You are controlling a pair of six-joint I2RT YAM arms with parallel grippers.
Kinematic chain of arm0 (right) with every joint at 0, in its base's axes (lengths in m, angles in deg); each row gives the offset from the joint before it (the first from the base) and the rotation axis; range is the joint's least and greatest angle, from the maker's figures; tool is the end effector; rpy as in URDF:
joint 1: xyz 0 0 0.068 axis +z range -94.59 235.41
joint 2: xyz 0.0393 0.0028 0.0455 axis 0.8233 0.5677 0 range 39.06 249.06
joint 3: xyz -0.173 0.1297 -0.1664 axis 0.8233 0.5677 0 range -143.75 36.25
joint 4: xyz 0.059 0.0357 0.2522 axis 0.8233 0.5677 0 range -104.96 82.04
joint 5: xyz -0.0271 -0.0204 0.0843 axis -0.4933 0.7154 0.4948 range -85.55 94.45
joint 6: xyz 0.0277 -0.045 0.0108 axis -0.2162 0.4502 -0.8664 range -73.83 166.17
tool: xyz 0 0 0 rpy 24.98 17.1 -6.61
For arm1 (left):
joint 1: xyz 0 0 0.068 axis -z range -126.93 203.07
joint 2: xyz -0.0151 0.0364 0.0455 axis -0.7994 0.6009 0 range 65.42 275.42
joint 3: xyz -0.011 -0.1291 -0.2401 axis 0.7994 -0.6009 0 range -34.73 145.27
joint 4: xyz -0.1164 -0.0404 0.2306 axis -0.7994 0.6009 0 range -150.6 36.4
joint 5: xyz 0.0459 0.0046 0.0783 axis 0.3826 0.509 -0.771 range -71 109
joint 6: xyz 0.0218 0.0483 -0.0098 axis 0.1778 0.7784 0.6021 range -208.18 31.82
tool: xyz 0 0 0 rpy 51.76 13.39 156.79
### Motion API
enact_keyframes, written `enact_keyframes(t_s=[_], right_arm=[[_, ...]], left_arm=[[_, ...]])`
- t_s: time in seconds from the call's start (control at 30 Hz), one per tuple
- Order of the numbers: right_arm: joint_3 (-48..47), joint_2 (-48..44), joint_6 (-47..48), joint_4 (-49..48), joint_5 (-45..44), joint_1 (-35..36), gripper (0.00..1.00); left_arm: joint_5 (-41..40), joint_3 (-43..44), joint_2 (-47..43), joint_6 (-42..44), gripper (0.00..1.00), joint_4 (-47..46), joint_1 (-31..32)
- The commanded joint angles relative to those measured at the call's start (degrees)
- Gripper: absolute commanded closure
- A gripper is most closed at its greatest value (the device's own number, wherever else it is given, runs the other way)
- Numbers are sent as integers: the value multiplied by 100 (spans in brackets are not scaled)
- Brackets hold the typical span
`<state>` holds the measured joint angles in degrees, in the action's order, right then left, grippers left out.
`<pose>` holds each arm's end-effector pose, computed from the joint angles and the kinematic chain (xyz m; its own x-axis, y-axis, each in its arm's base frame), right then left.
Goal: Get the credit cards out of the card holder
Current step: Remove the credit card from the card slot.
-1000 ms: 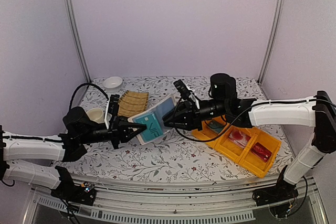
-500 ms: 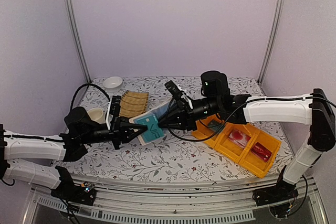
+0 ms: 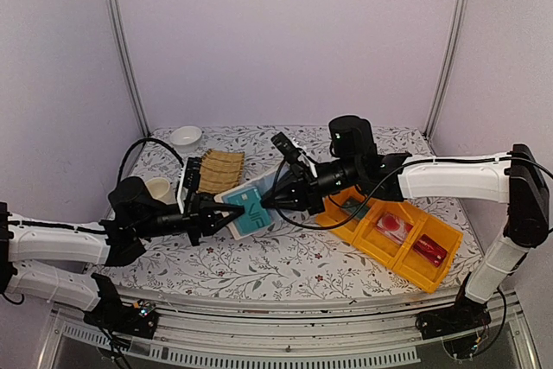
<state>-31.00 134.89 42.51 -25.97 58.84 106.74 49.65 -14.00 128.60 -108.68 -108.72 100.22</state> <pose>0.2153 0.3155 0.2830 -0.2482 -0.2507 -0.9357 -0.9249 -0.2258 0.3058 0.1406 -0.1782 0.2383 -0.2786 -0.1425 -0.9498 0.9375 0.1743 -0.3012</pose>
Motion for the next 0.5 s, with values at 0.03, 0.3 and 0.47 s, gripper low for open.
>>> enact_keyframes(t_s=[0.03, 0.3, 0.47], right_arm=[[-5, 85, -257, -19, -54, 1, 97], [-166, 354, -244, -144, 201, 165, 96], [-58, 144, -153, -187, 143, 146, 98]], left_arm=[[-206, 84, 195, -196, 100, -318, 120], [-60, 146, 522, -342, 100, -812, 170], [-104, 124, 478, -313, 100, -602, 170]])
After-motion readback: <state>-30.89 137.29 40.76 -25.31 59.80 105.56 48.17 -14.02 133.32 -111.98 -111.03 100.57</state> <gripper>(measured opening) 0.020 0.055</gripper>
